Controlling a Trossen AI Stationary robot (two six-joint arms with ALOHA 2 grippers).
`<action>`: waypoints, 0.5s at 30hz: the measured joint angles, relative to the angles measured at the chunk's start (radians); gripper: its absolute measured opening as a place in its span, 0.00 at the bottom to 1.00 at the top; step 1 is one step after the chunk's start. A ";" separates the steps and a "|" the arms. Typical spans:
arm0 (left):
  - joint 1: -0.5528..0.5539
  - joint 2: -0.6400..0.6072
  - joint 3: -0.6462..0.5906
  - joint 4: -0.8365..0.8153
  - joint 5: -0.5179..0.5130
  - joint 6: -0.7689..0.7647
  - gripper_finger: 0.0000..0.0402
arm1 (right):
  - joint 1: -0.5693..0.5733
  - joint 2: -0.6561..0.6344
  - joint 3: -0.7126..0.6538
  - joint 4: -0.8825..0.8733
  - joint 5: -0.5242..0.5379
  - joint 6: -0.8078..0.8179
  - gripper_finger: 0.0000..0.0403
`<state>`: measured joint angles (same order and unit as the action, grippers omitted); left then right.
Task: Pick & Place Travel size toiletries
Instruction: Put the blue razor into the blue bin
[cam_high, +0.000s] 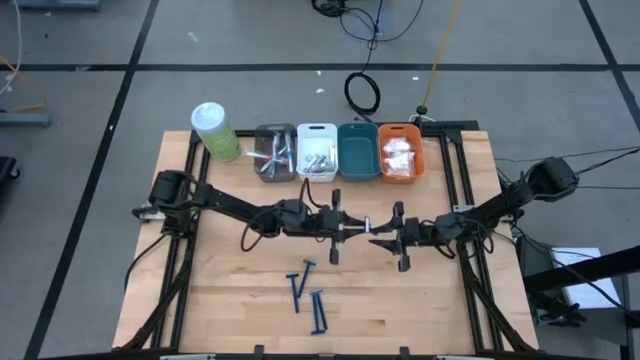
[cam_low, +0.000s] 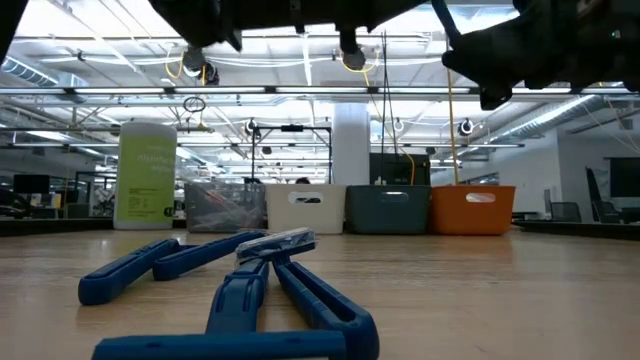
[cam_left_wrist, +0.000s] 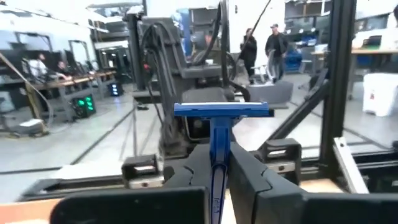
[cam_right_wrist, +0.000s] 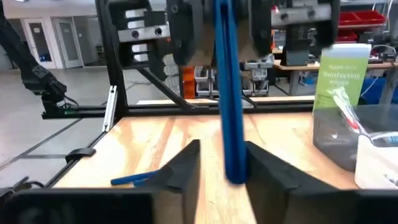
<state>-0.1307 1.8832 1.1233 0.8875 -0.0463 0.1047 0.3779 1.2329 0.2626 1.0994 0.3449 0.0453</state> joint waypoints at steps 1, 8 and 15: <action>-0.001 -0.016 0.000 -0.029 -0.010 0.016 0.04 | 0.000 -0.001 0.000 -0.008 0.008 0.009 0.30; 0.014 -0.135 0.000 -0.168 -0.193 0.076 0.03 | 0.000 0.000 0.000 -0.154 0.079 0.049 0.54; 0.133 -0.163 0.021 -0.208 -0.326 -0.038 0.03 | -0.002 -0.011 0.000 -0.274 0.180 0.068 0.60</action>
<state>0.0023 1.7198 1.1443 0.6796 -0.3728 0.0664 0.3763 1.2221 0.2623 0.8257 0.5251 0.1135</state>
